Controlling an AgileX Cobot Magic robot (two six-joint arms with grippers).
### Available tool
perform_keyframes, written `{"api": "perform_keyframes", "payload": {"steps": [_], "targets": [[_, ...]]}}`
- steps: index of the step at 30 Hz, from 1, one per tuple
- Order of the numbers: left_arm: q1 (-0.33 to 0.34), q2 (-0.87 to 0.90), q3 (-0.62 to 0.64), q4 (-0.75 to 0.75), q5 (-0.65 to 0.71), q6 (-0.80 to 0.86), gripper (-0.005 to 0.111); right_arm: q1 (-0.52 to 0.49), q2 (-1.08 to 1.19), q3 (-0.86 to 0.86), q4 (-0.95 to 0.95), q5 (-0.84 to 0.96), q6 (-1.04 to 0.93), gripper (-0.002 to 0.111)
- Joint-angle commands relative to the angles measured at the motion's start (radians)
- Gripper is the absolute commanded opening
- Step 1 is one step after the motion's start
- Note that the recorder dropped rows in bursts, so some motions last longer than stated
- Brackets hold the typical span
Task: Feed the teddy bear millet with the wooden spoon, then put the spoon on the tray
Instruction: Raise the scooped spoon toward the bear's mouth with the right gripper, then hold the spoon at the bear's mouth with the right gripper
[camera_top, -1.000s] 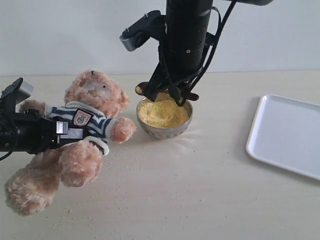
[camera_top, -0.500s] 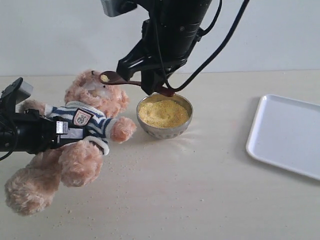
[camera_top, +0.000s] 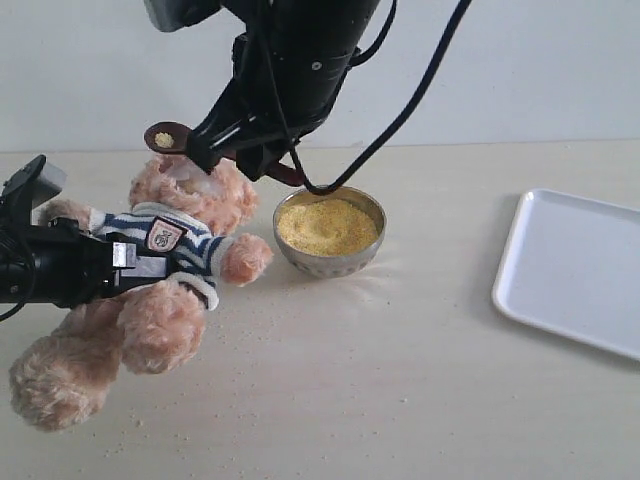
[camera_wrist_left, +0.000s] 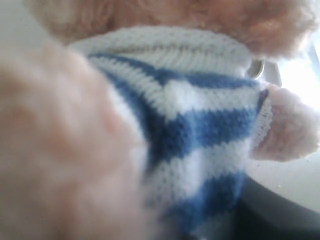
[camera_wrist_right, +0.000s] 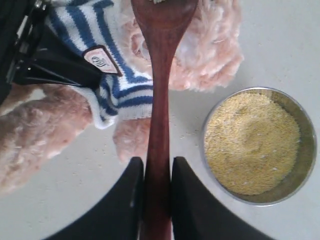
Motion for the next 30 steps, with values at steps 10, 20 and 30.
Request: {"api": "perform_keyframes", "payload": {"steps": [10,20,30], "targets": [[0.002,-0.003,-0.005,-0.014,0.027,-0.003,0.005,0.074,0.067,-0.003,-0.367,-0.005,0.016,0.000],[0.002,-0.003,-0.005,-0.014,0.062,-0.003,0.005,0.201,0.116,-0.003,-0.692,-0.059,0.074,0.000],[0.002,-0.003,-0.005,-0.007,0.065,-0.027,0.005,0.257,0.154,-0.003,-0.891,0.013,0.147,0.000]]}}
